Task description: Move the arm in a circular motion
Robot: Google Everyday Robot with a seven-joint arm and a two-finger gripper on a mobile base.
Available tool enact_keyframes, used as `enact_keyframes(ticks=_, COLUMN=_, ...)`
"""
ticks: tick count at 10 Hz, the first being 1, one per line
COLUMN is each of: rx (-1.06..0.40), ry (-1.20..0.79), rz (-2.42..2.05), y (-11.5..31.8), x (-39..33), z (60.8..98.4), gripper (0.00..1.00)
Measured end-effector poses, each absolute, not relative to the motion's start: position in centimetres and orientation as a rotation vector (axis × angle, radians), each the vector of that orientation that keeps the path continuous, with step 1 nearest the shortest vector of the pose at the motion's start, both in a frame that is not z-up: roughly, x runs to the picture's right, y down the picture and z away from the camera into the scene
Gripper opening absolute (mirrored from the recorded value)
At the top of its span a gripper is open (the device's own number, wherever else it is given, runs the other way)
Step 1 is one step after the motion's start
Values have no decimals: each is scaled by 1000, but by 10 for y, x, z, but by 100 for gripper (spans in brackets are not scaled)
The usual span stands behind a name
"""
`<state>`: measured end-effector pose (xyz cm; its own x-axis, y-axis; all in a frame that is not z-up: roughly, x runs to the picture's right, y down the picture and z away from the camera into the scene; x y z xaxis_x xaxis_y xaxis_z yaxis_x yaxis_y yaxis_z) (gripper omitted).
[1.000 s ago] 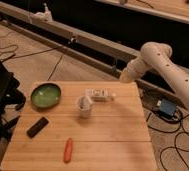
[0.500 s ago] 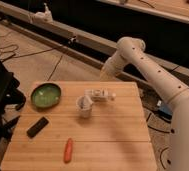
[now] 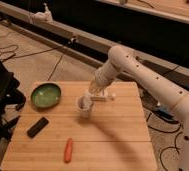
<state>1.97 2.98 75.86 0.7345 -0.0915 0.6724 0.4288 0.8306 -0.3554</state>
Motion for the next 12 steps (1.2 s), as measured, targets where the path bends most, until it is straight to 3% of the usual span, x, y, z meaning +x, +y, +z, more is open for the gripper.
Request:
enact_keyframes(ticks=3, rx=-519, ry=-636, rz=-183, y=58, x=77, z=743, gripper=0)
enact_keyframes(ticks=6, rx=-463, ry=-520, rz=-45, y=57, x=152, z=742, gripper=0)
enact_keyframes(ticks=9, rx=-403, ry=-420, rz=18, y=17, x=196, z=766, gripper=0)
enact_keyframes(ticks=12, rx=-362, ry=-392, rz=15, y=-41, x=184, z=798, gripper=0)
